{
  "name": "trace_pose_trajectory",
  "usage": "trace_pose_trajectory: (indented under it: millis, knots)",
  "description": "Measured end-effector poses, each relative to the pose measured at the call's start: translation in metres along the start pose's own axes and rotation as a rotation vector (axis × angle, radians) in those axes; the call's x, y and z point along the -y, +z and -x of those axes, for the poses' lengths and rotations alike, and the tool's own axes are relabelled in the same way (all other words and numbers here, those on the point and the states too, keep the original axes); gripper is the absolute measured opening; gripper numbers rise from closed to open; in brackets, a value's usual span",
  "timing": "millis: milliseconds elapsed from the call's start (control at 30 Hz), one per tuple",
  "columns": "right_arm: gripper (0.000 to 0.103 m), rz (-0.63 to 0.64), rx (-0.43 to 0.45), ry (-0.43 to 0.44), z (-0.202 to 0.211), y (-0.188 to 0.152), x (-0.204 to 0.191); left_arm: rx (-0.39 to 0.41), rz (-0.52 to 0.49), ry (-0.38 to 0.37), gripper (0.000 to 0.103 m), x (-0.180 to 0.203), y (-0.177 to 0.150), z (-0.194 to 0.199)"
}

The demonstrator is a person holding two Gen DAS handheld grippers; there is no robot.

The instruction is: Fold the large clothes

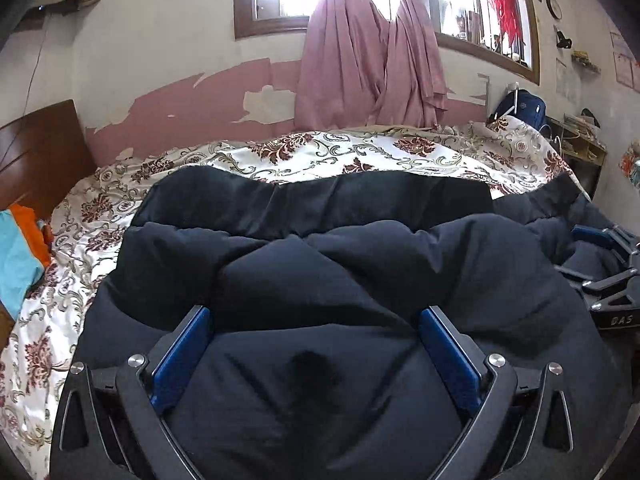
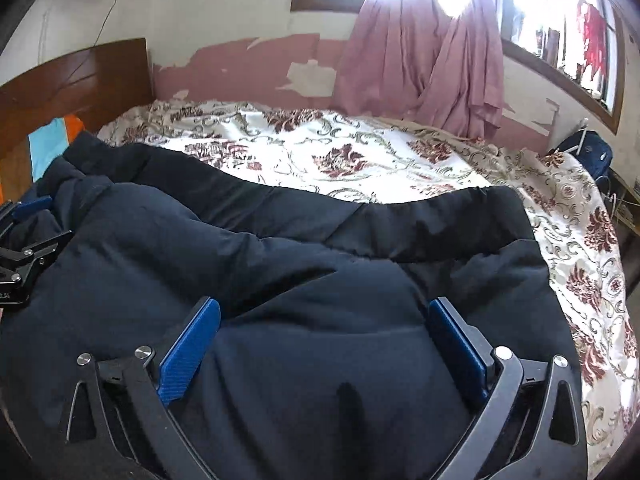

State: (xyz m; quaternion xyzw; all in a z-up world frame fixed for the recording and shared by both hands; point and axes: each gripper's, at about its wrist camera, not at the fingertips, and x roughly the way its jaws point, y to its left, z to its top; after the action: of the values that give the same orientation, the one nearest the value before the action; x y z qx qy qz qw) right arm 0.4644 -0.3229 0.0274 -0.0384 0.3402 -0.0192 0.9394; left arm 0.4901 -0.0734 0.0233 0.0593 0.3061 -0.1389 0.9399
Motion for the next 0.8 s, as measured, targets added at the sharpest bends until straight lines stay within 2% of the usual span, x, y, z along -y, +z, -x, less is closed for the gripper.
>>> trace_pose_trajectory:
  millis: [133,267,600,800]
  knots:
    - [0.102,-0.034,-0.019,0.041,-0.012,0.002,0.007,-0.012,0.033,-0.037,0.103,-0.008,-0.003,-0.009]
    - [0.102,-0.051,-0.018,0.06,-0.02,-0.001,0.009,-0.011,0.027,-0.039,0.103,-0.007,-0.006,-0.013]
    - [0.102,-0.054,0.002,0.057,-0.022,-0.006,0.011,0.009,0.014,-0.032,0.103,-0.005,-0.009,-0.012]
    - [0.102,-0.044,0.02,0.042,-0.003,-0.006,0.009,0.002,0.012,-0.036,0.103,-0.006,-0.009,-0.002]
